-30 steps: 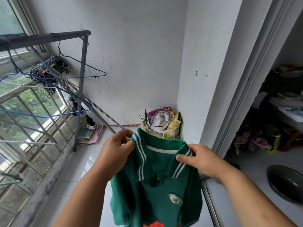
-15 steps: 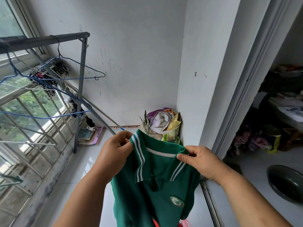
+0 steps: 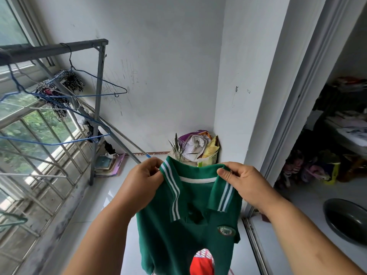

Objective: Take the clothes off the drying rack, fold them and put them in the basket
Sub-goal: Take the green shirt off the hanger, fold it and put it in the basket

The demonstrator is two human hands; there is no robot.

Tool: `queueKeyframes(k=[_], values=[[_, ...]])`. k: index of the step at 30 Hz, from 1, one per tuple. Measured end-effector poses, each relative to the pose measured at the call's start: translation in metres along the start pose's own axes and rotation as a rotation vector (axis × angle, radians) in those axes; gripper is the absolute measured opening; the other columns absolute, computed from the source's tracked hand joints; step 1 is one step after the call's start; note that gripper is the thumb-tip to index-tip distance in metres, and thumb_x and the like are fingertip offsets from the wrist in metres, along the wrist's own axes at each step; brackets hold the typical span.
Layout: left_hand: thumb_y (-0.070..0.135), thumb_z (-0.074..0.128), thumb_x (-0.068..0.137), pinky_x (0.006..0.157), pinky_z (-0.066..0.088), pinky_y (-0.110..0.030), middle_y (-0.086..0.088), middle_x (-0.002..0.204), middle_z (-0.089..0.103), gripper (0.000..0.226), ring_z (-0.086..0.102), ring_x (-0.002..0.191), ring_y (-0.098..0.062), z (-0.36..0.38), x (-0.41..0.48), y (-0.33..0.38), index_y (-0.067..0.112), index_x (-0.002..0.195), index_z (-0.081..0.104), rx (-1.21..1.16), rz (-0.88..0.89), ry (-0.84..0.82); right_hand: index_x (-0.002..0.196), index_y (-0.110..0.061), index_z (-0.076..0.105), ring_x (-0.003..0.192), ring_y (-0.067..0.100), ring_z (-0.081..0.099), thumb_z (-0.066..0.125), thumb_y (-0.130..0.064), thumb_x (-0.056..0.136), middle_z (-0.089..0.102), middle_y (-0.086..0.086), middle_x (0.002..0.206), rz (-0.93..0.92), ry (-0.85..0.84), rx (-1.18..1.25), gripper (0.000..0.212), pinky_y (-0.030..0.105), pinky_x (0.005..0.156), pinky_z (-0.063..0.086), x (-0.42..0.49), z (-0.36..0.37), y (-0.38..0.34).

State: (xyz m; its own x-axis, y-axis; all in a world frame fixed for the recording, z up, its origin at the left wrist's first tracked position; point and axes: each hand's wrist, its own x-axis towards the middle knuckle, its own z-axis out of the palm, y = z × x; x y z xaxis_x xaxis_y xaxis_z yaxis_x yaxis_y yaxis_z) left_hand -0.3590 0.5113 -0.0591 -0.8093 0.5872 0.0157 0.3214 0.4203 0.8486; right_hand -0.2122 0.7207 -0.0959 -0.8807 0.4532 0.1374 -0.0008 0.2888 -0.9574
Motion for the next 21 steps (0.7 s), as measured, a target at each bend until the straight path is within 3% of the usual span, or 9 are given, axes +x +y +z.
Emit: queueKeyframes(k=[3,7,9,11,14,18,21], values=[[0.024,0.057,0.094,0.064,0.053,-0.047,-0.009,0.078,0.068,0.01,0.056,0.06,-0.02,0.0,0.002,-0.003,0.026,0.088,0.064,0.074,0.012,-0.006,0.099,-0.035,0.069,0.087,0.0,0.07,0.067,-0.043,0.08,0.076,-0.013,0.092,0.085,-0.088,-0.119,0.021,0.016,0.077,0.051,0.0,-0.003,-0.004],[0.025,0.056,0.093,0.066,0.054,-0.043,-0.001,0.077,0.068,0.008,0.064,0.07,-0.027,0.002,0.006,-0.008,0.027,0.09,0.062,0.178,0.003,-0.001,0.096,-0.028,0.068,0.078,-0.003,0.069,0.08,-0.041,0.075,0.074,-0.011,0.089,0.32,-0.355,-0.326,0.027,0.011,0.065,0.049,-0.001,-0.009,-0.01],[0.029,0.056,0.092,0.062,0.053,-0.038,-0.001,0.076,0.066,0.008,0.061,0.067,-0.024,0.003,0.008,-0.009,0.026,0.087,0.061,0.206,-0.007,0.011,0.098,-0.025,0.069,0.082,0.001,0.07,0.077,-0.043,0.078,0.074,-0.008,0.091,0.317,-0.334,-0.333,0.028,0.014,0.07,0.051,0.0,-0.007,-0.011],[0.031,0.056,0.091,0.06,0.05,-0.036,-0.003,0.073,0.065,0.012,0.06,0.065,-0.024,0.006,0.008,-0.007,0.024,0.083,0.061,0.175,-0.028,0.044,0.096,-0.029,0.069,0.084,-0.001,0.069,0.07,-0.046,0.084,0.075,-0.012,0.09,0.258,-0.206,-0.282,0.021,0.02,0.08,0.054,0.0,0.0,-0.011],[0.028,0.058,0.091,0.068,0.056,-0.05,-0.01,0.075,0.07,0.015,0.066,0.074,-0.037,0.013,0.007,-0.001,0.02,0.08,0.066,-0.031,-0.088,0.05,0.095,-0.032,0.068,0.086,-0.004,0.068,0.068,-0.044,0.086,0.075,-0.017,0.092,0.19,-0.037,-0.112,0.015,0.025,0.091,0.053,0.002,0.017,-0.017],[0.019,0.06,0.093,0.079,0.055,-0.061,-0.015,0.081,0.074,0.016,0.07,0.082,-0.041,0.017,0.003,0.007,0.018,0.084,0.073,-0.286,-0.157,-0.078,0.108,-0.032,0.067,0.098,0.0,0.068,0.084,-0.049,0.067,0.074,-0.017,0.103,0.164,-0.198,-0.136,0.048,0.028,0.095,0.051,0.007,0.038,-0.027],[0.009,0.057,0.095,0.088,0.053,-0.057,-0.02,0.089,0.074,0.016,0.068,0.09,-0.044,0.013,-0.001,0.013,0.008,0.09,0.073,-0.405,-0.158,-0.19,0.108,-0.025,0.072,0.097,0.007,0.071,0.087,-0.037,0.069,0.076,-0.011,0.101,0.164,-0.189,-0.106,0.043,0.036,0.097,0.052,0.01,0.045,-0.029]])
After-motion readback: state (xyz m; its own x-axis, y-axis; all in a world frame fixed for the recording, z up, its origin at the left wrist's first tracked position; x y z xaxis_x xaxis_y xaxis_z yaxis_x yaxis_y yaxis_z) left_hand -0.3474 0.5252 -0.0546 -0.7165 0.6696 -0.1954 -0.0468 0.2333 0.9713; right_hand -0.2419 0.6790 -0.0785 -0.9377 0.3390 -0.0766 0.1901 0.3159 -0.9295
